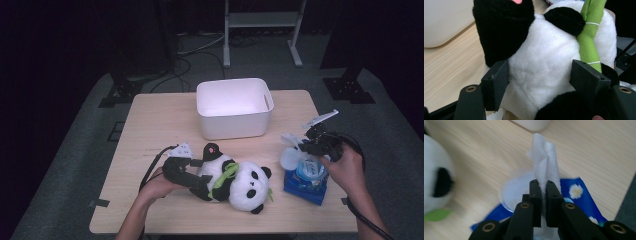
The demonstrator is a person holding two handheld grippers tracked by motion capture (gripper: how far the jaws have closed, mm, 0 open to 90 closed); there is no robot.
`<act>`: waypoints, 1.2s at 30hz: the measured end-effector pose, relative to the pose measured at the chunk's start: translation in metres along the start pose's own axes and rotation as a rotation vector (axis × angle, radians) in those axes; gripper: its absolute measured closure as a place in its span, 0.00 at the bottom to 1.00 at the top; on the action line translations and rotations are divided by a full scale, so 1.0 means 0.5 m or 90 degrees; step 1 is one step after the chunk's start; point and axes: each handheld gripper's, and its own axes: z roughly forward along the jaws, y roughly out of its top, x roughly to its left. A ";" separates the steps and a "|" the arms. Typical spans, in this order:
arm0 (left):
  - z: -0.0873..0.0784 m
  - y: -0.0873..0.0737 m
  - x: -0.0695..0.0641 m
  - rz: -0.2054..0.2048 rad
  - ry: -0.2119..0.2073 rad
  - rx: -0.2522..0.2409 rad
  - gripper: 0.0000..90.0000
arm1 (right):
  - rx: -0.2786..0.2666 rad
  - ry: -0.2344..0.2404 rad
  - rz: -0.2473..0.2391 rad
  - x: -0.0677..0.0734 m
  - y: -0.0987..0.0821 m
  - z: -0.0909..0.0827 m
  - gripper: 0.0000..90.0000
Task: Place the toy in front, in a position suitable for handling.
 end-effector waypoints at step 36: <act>0.003 -0.003 0.000 -0.006 0.003 0.003 0.32 | -0.037 0.284 -0.158 0.232 0.056 0.014 0.90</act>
